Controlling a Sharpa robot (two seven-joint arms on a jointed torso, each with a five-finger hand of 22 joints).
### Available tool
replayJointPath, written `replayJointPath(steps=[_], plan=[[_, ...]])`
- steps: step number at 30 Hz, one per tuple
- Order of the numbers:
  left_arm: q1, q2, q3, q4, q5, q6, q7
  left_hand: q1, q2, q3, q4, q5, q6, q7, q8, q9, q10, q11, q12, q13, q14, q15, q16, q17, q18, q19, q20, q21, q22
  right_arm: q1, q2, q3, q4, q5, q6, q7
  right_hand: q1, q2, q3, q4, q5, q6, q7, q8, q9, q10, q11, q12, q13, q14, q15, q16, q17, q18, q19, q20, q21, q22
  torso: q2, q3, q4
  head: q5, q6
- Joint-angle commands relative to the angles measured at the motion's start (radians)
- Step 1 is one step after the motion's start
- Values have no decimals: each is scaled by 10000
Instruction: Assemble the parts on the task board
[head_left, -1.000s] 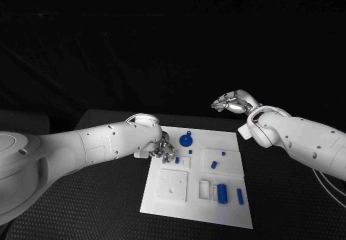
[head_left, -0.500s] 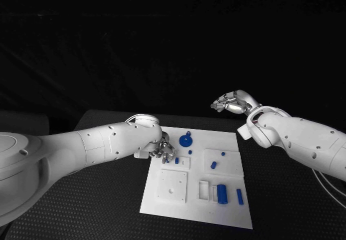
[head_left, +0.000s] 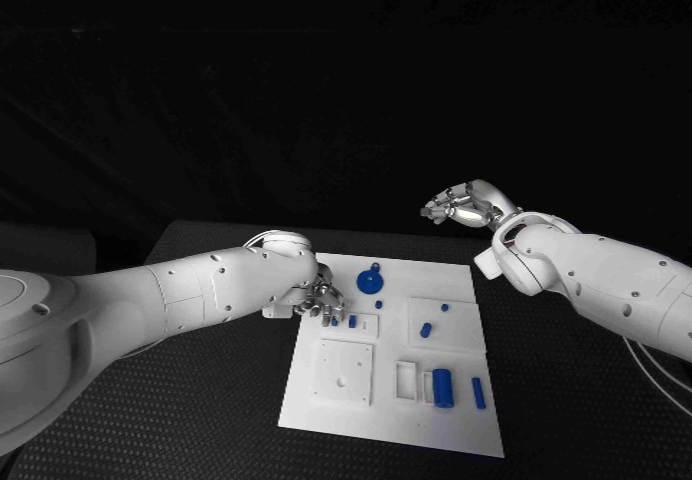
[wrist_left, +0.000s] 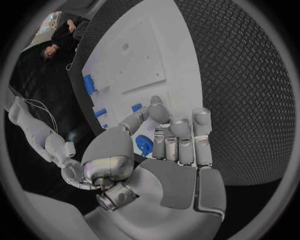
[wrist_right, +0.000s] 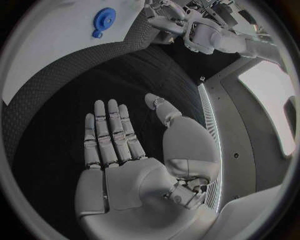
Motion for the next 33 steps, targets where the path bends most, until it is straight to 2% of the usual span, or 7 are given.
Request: replayJointPath(steps=[1,10,15,20,26,30,33], plan=[[-14,-94,-6,75,-100,-340,-33,3,-319,-66,177,-319,-53,-17,-63,45,-31,39,-42,-14,-80,8,-34,-12,102,-100,-1281,-66,96,-4,-12,4,13,-11,96,66,-32,12,-21,64,39,-42,16,-53,-9,26,37,-44,3,-38,2,-18,-11,157,-93,2,-28,224,-1,-3,-4,-12,9],[-4,-562,92,476,-40,-537,-55,179,-1031,-14,738,-1090,-22,-23,-178,162,-45,35,-46,-34,-96,-15,-52,-26,114,-84,-1302,-126,83,-23,-35,4,10,-1,90,69,-41,4,-27,70,46,-45,17,-55,-9,25,39,-47,2,-41,3,-19,-13,156,-95,3,-28,224,-7,-6,7,-36,21],[8,-802,506,619,882,-973,54,353,-1381,68,1164,-1351,-616,182,-551,125,-583,208,-413,-193,-516,96,-436,-202,49,-349,-1230,-362,22,-29,-54,4,14,0,62,76,-49,0,-31,75,51,-50,19,-58,-10,22,41,-50,2,-43,4,-20,-14,155,-97,4,-28,223,-11,-12,12,-79,54],[71,-993,794,643,2515,-1960,907,687,-1051,-20,1136,-1349,-1869,690,-1104,-348,-1452,704,-1339,-634,-1281,601,-1390,-695,-195,-1118,-914,-1090,-233,-31,-90,4,11,4,32,88,-54,-6,-35,80,54,-58,22,-62,-12,18,44,-55,1,-46,5,-21,-15,154,-100,4,-29,223,-9,-6,11,-115,96],[90,-1097,798,1061,3332,-3949,3187,1930,-710,193,344,-1039,-2601,1114,-1238,-734,-2322,1158,-2786,-1303,-2013,1247,-2797,-1359,-380,-1872,-313,-2059,-637,-33,-110,4,-11,12,18,83,-54,-7,-34,81,57,-64,24,-65,-13,15,46,-58,0,-48,6,-21,-16,155,-101,3,-29,224,-1,-10,4,-255,222],[63,-1019,765,1215,1424,-5253,4763,3179,-633,304,-426,-431,-2895,1313,-1241,-1054,-2684,1408,-3646,-1681,-2203,1634,-3499,-1679,-323,-2073,71,-2439,-761,-35,-113,4,-28,24,17,84,-45,-2,-29,79,60,-68,24,-67,-14,14,46,-60,0,-47,5,-20,-16,156,-100,0,-28,224,10,-2,-6,-323,343],[4,-965,646,1273,99,-5991,5583,3856,-703,345,-795,-209,-2875,1349,-1172,-1149,-2845,1542,-4031,-1897,-1918,1580,-3319,-1581,-250,-1879,61,-2341,-698,-35,-108,4,-41,25,18,87,-43,-1,-28,79,60,-69,25,-68,-14,14,46,-60,0,-46,5,-20,-16,157,-100,0,-27,224,8,5,-10,-392,409]])
